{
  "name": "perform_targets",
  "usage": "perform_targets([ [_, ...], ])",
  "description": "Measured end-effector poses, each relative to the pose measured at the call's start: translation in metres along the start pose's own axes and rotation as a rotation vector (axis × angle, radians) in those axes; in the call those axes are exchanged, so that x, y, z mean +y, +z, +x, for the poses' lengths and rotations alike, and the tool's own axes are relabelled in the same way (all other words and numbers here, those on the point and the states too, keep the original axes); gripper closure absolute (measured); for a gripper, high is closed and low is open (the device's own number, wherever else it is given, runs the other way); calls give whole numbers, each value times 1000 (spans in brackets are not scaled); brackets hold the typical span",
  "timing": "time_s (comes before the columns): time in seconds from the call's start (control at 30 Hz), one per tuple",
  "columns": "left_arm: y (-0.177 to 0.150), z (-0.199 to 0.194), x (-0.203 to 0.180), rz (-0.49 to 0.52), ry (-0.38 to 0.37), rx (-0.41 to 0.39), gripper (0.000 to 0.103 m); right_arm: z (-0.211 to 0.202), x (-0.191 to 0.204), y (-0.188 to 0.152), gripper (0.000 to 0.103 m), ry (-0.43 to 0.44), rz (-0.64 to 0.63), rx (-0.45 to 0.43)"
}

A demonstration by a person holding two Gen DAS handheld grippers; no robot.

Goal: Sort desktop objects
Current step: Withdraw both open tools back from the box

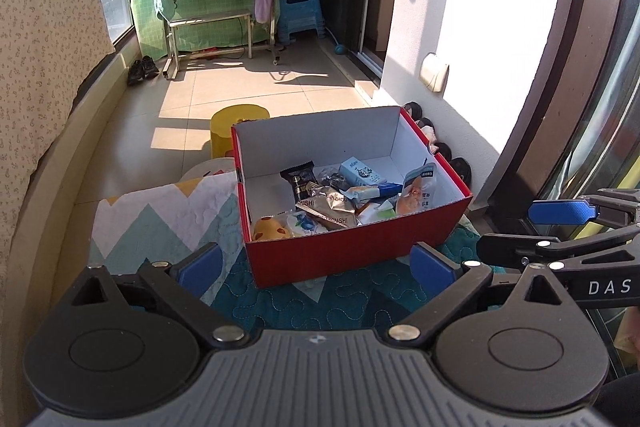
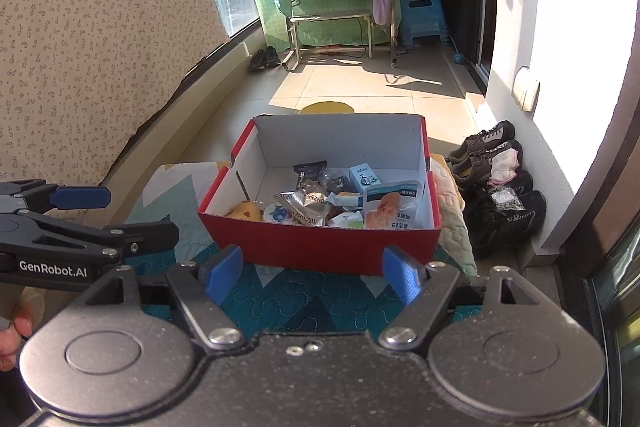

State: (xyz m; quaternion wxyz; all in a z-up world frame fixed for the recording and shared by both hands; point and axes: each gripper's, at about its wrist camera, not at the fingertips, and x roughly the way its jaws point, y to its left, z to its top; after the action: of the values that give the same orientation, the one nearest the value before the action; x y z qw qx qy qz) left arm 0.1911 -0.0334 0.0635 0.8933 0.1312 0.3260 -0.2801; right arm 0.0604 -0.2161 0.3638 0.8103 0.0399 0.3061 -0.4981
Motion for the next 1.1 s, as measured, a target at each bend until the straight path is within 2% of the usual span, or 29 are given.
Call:
perform_targets([
  [0.47,-29,-22,3,-46,34,-8,2,-10,11,-21,26,18,9,10],
  [1.1,-65,-21,5,-65,39,46,2,-8,12,-44,26,6,33,49],
])
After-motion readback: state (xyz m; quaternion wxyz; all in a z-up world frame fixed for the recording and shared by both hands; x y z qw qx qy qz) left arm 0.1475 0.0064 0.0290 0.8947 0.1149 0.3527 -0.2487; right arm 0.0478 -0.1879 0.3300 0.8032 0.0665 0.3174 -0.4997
